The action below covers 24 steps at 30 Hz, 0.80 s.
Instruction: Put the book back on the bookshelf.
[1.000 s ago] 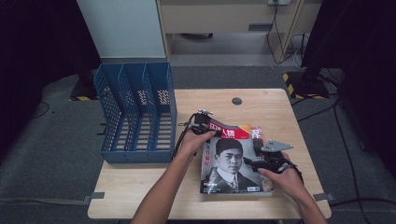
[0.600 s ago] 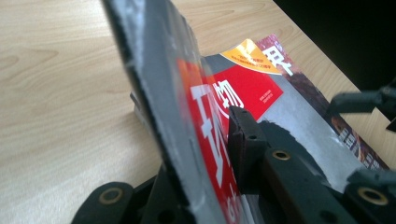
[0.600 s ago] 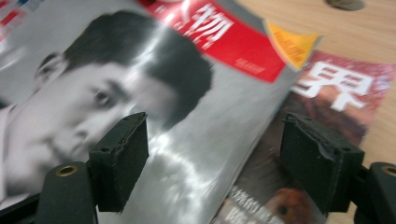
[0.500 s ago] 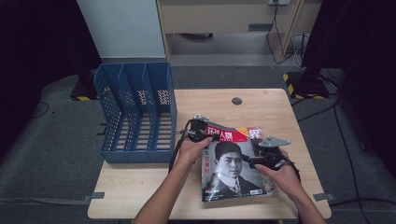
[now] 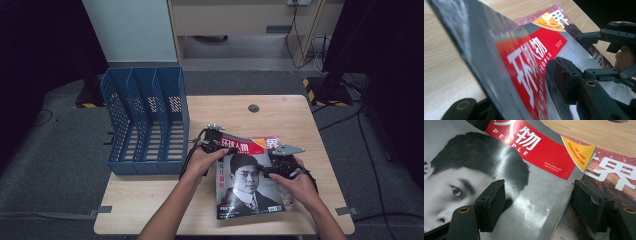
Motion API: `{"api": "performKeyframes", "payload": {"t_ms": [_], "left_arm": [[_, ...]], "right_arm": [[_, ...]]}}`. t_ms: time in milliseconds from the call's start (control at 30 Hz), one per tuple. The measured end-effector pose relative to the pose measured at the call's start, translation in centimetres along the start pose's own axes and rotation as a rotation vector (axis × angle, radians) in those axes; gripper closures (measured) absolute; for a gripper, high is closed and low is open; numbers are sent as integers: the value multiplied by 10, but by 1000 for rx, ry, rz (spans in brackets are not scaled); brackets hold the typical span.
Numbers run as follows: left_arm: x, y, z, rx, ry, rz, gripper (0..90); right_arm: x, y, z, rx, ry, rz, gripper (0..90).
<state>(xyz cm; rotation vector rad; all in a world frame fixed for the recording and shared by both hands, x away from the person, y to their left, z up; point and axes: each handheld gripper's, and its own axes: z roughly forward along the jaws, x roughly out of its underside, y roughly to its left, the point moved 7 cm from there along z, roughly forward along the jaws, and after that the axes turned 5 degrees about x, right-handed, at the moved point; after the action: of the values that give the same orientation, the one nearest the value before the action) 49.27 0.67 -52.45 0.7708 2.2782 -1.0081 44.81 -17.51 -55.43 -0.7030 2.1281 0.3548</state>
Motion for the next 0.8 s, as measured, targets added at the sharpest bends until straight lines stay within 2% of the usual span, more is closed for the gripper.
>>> {"api": "performKeyframes", "payload": {"t_ms": [67,233,367,433,533,633,767,800], "left_arm": [[-2,1,1,0,-6,-4,584],[-13,8,2,-2,-29,-29,580],[-12,12,6,-34,1,-16,706],[-11,13,5,-35,-9,-26,777],[-12,10,3,-35,-19,-14,787],[-14,6,0,-52,-15,-11,792],[-15,3,0,-56,-12,-4,795],[-16,2,-1,-55,-15,-2,795]], "right_arm": [[1,-1,0,-7,-7,-4,282],[2,-1,-1,-10,-28,-5,285],[2,-1,-1,-9,-35,-2,285],[3,-1,-1,-6,-40,-6,285],[3,-1,-1,1,-44,-15,285],[4,-1,-5,-9,-29,-5,286],[6,-9,-14,8,-24,6,294],[8,-16,-24,14,-34,33,296]]}}
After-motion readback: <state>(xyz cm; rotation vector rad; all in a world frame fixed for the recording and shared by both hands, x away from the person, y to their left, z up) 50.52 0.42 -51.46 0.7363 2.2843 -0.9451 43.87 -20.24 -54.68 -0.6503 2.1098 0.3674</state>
